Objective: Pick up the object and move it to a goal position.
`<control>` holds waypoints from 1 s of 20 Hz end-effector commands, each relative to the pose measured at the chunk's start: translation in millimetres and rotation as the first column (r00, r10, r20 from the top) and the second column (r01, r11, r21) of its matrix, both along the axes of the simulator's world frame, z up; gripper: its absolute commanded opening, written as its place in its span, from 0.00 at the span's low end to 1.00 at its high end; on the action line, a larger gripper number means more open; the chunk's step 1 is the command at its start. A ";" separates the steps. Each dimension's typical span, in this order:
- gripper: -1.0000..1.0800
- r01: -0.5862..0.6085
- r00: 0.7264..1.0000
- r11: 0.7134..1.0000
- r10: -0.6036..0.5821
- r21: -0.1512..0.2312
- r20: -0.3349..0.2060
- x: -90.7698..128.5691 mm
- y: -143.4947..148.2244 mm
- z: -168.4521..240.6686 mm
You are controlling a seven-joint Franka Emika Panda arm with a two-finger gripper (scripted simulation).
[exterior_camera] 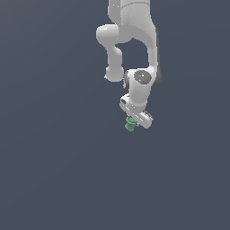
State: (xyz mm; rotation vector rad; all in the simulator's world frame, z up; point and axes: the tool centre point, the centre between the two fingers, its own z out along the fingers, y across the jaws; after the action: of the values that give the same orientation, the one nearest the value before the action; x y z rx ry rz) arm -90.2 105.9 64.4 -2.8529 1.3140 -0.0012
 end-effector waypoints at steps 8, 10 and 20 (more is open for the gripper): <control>0.00 0.000 1.000 1.000 0.000 0.000 0.000 13.0 -2.9 4.6; 0.00 0.000 1.000 1.000 0.000 0.000 0.000 20.2 -4.5 7.2; 0.00 0.000 1.000 1.000 0.000 0.000 0.000 75.5 -15.9 26.8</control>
State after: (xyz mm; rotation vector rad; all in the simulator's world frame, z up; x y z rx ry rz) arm -24.6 92.2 87.4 -2.8527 1.3143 -0.0008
